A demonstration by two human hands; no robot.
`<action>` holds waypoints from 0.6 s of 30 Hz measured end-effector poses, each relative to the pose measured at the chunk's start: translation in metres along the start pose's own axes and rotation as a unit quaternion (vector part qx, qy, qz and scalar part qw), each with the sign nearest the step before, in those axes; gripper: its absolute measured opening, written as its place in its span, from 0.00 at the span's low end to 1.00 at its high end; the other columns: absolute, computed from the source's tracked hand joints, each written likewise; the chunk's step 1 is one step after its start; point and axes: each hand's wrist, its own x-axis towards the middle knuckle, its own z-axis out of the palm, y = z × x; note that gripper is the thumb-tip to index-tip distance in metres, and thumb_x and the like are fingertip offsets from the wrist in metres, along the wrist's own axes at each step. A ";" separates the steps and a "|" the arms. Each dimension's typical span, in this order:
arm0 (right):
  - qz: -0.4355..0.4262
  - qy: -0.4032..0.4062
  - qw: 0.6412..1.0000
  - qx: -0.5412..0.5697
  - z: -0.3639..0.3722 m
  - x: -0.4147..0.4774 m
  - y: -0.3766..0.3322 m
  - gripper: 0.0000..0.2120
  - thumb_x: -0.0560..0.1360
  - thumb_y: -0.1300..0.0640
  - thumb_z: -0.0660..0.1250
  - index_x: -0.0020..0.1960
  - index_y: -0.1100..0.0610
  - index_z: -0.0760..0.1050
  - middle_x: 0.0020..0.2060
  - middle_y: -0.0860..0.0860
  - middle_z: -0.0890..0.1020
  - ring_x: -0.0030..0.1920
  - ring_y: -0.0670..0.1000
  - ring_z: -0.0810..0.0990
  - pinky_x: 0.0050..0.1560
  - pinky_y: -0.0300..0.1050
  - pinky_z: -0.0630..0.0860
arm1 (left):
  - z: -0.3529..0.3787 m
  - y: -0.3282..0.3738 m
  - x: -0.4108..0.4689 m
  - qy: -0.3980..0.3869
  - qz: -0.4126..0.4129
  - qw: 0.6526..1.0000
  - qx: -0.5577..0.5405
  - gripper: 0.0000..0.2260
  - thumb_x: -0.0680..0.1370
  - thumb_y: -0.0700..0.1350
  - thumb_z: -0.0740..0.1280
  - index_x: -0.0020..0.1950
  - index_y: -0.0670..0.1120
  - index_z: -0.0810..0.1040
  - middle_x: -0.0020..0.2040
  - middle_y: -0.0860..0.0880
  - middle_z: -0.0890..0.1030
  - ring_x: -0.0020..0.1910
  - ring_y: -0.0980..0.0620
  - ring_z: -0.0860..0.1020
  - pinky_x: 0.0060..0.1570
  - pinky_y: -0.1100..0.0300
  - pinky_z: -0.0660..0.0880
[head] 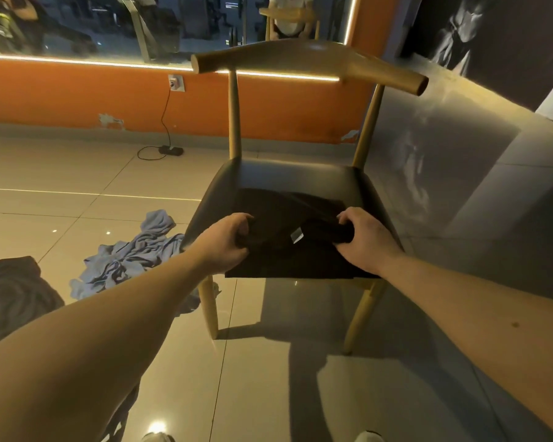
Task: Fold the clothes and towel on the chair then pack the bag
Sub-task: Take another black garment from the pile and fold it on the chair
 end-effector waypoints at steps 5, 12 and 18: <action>-0.080 -0.002 0.996 -0.050 0.002 -0.012 -0.001 0.17 0.72 0.54 0.75 0.57 0.49 0.72 0.57 0.45 0.75 0.55 0.48 0.76 0.58 0.47 0.78 | 0.005 0.013 -0.005 -0.027 0.054 0.993 0.104 0.18 0.74 0.51 0.76 0.60 0.52 0.73 0.73 0.52 0.70 0.68 0.49 0.73 0.66 0.56 0.73; -0.161 0.066 0.980 -0.097 -0.005 -0.019 -0.008 0.10 0.72 0.61 0.74 0.50 0.53 0.75 0.50 0.48 0.74 0.48 0.48 0.75 0.49 0.44 0.79 | -0.010 0.013 -0.017 0.017 0.135 0.981 0.139 0.12 0.77 0.44 0.71 0.50 0.55 0.68 0.68 0.51 0.73 0.59 0.51 0.77 0.50 0.62 0.79; -0.196 -0.024 0.974 -0.112 0.005 -0.037 0.005 0.09 0.73 0.51 0.73 0.49 0.50 0.74 0.50 0.43 0.70 0.44 0.44 0.72 0.45 0.40 0.79 | -0.008 0.002 -0.031 -0.042 0.148 0.961 0.230 0.16 0.78 0.46 0.72 0.65 0.48 0.76 0.75 0.48 0.70 0.69 0.47 0.73 0.63 0.57 0.77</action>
